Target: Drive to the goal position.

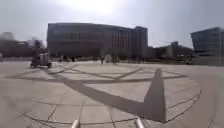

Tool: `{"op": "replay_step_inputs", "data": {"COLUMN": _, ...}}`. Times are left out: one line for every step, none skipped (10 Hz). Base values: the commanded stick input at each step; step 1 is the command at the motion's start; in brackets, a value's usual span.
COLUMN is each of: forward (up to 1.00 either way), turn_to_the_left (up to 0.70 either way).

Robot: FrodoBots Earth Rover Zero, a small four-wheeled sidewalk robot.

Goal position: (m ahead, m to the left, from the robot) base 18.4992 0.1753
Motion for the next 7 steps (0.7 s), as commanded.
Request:
{"op": "replay_step_inputs", "data": {"forward": 0.85, "turn_to_the_left": 0.01}}
{"op": "replay_step_inputs", "data": {"forward": 0.85, "turn_to_the_left": 0.01}}
{"op": "replay_step_inputs", "data": {"forward": 0.85, "turn_to_the_left": 0.01}}
{"op": "replay_step_inputs", "data": {"forward": 0.85, "turn_to_the_left": 0.01}}
{"op": "replay_step_inputs", "data": {"forward": 0.85, "turn_to_the_left": 0.01}}
{"op": "replay_step_inputs", "data": {"forward": 0.85, "turn_to_the_left": -0.01}}
{"op": "replay_step_inputs", "data": {"forward": 0.85, "turn_to_the_left": -0.03}}
